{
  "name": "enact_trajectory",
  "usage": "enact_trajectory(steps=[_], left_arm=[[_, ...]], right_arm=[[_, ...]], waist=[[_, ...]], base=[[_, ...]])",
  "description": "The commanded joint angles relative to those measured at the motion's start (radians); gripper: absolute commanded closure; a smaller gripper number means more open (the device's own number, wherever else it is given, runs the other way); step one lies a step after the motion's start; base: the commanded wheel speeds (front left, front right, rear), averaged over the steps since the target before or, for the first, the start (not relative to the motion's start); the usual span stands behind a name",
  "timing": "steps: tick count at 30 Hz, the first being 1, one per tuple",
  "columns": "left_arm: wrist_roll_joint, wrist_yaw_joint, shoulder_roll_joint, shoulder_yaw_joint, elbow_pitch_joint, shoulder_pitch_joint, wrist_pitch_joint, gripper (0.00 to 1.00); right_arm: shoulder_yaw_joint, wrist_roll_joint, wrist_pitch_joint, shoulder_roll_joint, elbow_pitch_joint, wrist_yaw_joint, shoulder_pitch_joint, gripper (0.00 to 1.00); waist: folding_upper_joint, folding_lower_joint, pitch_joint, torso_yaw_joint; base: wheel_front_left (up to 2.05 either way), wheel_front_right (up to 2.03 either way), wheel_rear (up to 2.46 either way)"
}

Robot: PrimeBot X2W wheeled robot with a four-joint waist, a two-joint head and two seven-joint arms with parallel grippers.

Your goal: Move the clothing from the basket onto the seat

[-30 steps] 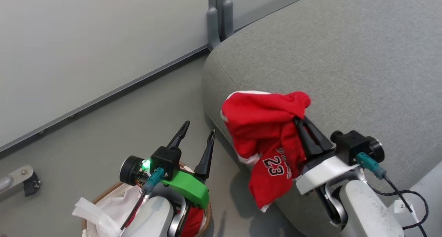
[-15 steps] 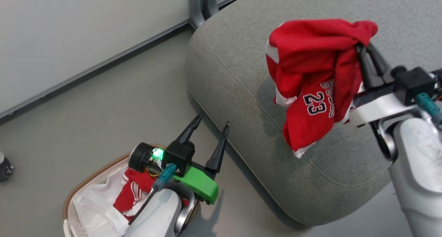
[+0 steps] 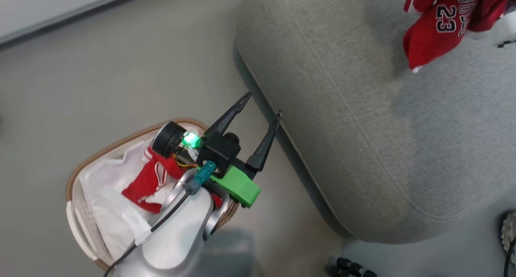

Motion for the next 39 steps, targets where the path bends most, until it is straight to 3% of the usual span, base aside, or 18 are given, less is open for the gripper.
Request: enact_trajectory(steps=[1, 8, 20, 21, 23, 24, 30, 39], left_arm=[[0.002, -0.002, 0.012, -0.004, -0.003, -0.030, -0.001, 0.00], [-0.005, -0.007, 0.021, -0.017, 0.001, -0.083, -0.001, 0.00], [-0.025, -0.003, 0.018, 0.005, 0.036, -0.038, -0.001, 0.00], [-0.027, -0.002, 0.017, 0.008, 0.038, -0.034, -0.001, 0.00], [-0.029, -0.001, 0.015, 0.016, 0.045, -0.021, -0.001, 0.00], [-0.031, 0.001, 0.014, 0.021, 0.048, -0.012, -0.001, 0.00], [-0.039, 0.017, 0.001, 0.048, 0.058, 0.049, -0.001, 0.00], [-0.043, 0.046, -0.015, 0.145, 0.022, 0.177, -0.001, 0.00]], right_arm=[[-0.022, -0.018, -0.005, 0.001, 0.020, -0.001, -0.026, 1.00], [-0.126, -0.101, -0.004, 0.028, 0.134, -0.001, -0.072, 1.00], [-0.346, -0.192, -0.003, 0.101, 0.254, -0.001, 0.159, 1.00], [-0.359, -0.192, -0.003, 0.103, 0.251, -0.001, 0.170, 0.91], [-0.372, -0.200, -0.003, 0.114, 0.241, -0.001, 0.213, 0.47], [-0.381, -0.195, -0.003, 0.122, 0.238, -0.001, 0.237, 0.00], [-0.397, -0.166, -0.003, 0.145, 0.190, -0.001, 0.353, 0.00], [-0.237, -0.068, -0.003, 0.165, 0.028, -0.001, 0.462, 0.00]], waist=[[-0.0001, 0.0000, 0.117, 0.090], [-0.0001, 0.0000, 0.185, 0.138], [-0.0001, 0.0000, 0.106, 0.152], [-0.0001, 0.0000, 0.098, 0.150], [-0.0001, 0.0000, 0.076, 0.146], [-0.0001, 0.0000, 0.061, 0.144], [-0.0001, 0.0000, -0.037, 0.143], [-0.0001, 0.0000, -0.194, 0.173]], base=[[0.00, 0.00, 0.00], [0.00, 0.00, 0.00], [0.00, 0.00, 0.00], [0.00, 0.00, 0.00], [0.00, 0.00, 0.00], [0.00, 0.00, 0.00], [0.00, 0.00, 0.00], [0.00, 0.00, 0.00]])
